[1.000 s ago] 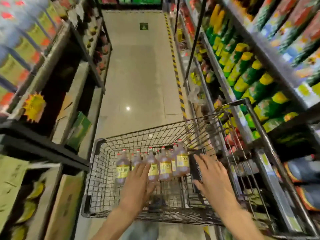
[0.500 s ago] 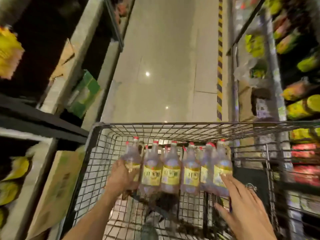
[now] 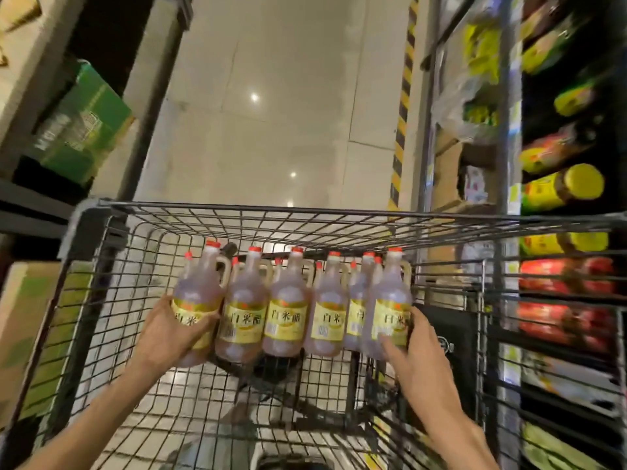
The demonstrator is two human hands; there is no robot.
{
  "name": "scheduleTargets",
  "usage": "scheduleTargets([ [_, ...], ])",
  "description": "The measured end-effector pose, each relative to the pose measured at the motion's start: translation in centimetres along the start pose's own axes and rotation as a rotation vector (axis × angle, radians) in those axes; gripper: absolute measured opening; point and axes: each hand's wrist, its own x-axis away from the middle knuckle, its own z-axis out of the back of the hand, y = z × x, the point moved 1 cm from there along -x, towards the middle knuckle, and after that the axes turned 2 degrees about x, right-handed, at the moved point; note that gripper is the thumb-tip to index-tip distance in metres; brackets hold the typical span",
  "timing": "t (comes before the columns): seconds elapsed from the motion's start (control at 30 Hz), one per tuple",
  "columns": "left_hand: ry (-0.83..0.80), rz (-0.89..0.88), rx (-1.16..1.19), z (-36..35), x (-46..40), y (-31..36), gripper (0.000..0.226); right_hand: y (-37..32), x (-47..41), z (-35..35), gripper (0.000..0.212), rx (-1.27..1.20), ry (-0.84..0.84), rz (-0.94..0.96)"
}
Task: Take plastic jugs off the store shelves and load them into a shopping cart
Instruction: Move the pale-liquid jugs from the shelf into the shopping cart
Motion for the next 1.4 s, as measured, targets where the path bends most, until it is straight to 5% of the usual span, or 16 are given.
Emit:
scheduleTargets([
  [0.17, 0.015, -0.035, 0.080, 1.2, 3.4, 3.1, 0.050, -0.5, -3.8, -2.1, 0.053, -0.007, 0.039, -0.223],
  [0.4, -0.068, -0.090, 0.177, 0.7, 5.1, 5.5, 0.044, -1.1, -6.4, -4.0, 0.100, -0.245, 0.026, -0.568],
  [0.53, -0.051, -0.048, 0.142, -0.2, 4.8, 4.8, 0.063, -1.7, -7.4, -5.2, 0.103, -0.516, -0.029, -0.652],
  [0.63, -0.059, -0.013, 0.111, -0.7, 4.6, 4.5, 0.068, -2.1, -7.5, -6.2, 0.063, -0.667, -0.058, -0.564],
  [0.8, -0.061, -0.046, 0.073, -0.7, 5.2, 6.0, 0.078, -0.2, -7.1, -7.7, 0.079, -0.727, -0.018, -0.424],
  [0.97, -0.081, -0.099, 0.040, -0.2, 6.7, 8.6, 0.075, -1.3, -0.4, -5.1, 0.027, -0.764, -0.090, -0.335],
  [1.23, -0.126, -0.319, -0.033, 2.5, 15.8, 19.4, 0.071, -0.9, 11.3, 1.2, 0.045, -0.834, -0.167, -0.142],
  [1.4, -0.183, -0.479, -0.016, 4.2, 23.0, 25.0, 0.070, 0.3, 19.0, 7.7, 0.065, -0.832, -0.036, -0.054],
])
